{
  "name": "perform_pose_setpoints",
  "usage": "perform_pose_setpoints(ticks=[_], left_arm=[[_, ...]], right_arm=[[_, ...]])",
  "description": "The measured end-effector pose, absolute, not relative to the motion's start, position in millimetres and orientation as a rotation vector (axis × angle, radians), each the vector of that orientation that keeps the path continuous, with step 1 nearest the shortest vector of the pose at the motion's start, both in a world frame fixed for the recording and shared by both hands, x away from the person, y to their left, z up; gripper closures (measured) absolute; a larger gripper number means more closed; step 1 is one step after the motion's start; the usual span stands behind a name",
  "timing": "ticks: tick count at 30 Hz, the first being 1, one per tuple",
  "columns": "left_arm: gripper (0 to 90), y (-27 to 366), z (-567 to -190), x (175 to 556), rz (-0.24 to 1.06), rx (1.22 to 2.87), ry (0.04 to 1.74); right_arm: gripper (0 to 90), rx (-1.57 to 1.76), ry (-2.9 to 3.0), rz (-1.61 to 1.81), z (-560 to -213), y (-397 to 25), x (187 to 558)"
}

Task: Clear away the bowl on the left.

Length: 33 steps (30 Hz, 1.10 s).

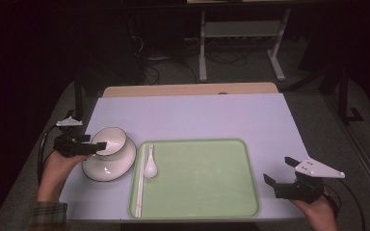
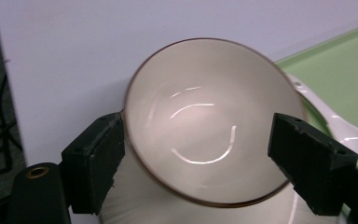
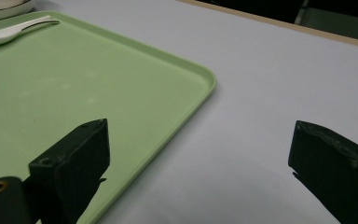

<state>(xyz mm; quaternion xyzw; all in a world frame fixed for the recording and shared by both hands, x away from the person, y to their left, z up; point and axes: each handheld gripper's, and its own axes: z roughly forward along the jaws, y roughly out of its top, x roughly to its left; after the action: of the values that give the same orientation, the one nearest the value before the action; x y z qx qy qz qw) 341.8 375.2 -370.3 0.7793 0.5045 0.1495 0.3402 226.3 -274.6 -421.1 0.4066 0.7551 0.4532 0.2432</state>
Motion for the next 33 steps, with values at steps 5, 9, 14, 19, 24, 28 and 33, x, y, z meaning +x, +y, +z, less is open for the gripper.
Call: perform_pose_setpoints(ticks=[5, 9, 14, 19, 24, 28, 33], left_arm=[[19.7, 383, -378, 346, 0.384, 2.011, 1.353], [24.1, 384, -389, 352, 0.369, 2.013, 1.396], [32.0, 383, -398, 358, 0.370, 2.014, 1.429], [40.7, 382, -404, 365, 0.351, 2.018, 1.453], [50.6, 376, -409, 370, 0.331, 2.048, 1.477], [57.0, 375, -409, 371, 0.317, 2.048, 1.484], [65.4, 374, -409, 371, 0.307, 2.063, 1.503]], right_arm=[[4.4, 1.112, 2.064, 1.238, -421, -274, 227], [4.4, 1.113, 2.065, 1.237, -421, -274, 226], [4.4, 1.114, 2.065, 1.235, -422, -274, 227], [4.4, 1.112, 2.067, 1.233, -422, -274, 227], [4.4, 1.112, 2.070, 1.229, -422, -273, 227], [4.5, 1.112, 2.067, 1.230, -422, -273, 227], [4.5, 1.110, 2.068, 1.230, -422, -273, 227]])
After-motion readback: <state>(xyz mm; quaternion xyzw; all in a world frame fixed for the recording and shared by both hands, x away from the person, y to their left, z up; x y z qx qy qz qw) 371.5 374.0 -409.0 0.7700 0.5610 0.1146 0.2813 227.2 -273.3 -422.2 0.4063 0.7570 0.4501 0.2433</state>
